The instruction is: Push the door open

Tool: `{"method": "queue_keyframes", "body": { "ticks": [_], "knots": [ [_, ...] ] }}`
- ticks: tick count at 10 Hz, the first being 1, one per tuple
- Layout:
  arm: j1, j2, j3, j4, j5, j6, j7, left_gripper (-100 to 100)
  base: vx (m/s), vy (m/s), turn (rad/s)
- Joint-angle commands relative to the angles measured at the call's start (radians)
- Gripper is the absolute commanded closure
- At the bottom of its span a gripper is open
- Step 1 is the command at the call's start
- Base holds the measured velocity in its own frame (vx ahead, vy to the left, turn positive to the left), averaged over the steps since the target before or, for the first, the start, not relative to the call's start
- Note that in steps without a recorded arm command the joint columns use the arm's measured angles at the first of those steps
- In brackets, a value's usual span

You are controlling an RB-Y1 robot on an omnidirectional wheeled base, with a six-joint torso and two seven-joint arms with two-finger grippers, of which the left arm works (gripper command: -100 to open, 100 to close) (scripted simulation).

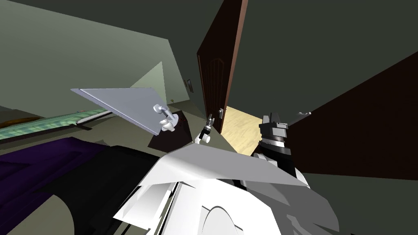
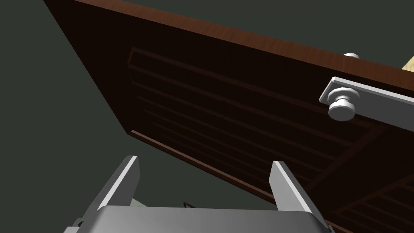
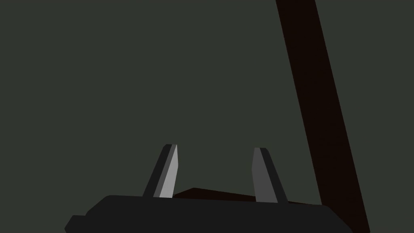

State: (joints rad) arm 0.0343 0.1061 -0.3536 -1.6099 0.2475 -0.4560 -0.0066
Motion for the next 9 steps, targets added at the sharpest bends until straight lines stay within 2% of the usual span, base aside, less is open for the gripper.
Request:
{"method": "queue_keyframes", "body": {
  "ticks": [1,2,4,5,6,8,9],
  "knots": [
    [-0.020,-0.001,-0.013,0.035,0.007,0.003,-0.007,-100,0.071,0.085,-0.089],
    [-0.031,-0.001,-0.021,0.055,0.012,0.005,-0.010,-100,0.080,0.083,-0.088],
    [-0.077,-0.003,-0.052,0.133,0.029,0.014,-0.023,-100,0.114,0.134,-0.141],
    [-0.088,-0.003,-0.059,0.152,0.034,0.016,-0.026,-100,0.114,0.159,-0.120],
    [-0.111,-0.004,-0.075,0.191,0.043,0.021,-0.033,-100,0.128,0.115,-0.140],
    [-0.132,-0.005,-0.089,0.227,0.051,0.025,-0.039,-100,0.114,0.109,-0.086],
    [-0.153,-0.007,-0.104,0.264,0.059,0.029,-0.045,-100,0.064,0.119,-0.133]
  ]
}}
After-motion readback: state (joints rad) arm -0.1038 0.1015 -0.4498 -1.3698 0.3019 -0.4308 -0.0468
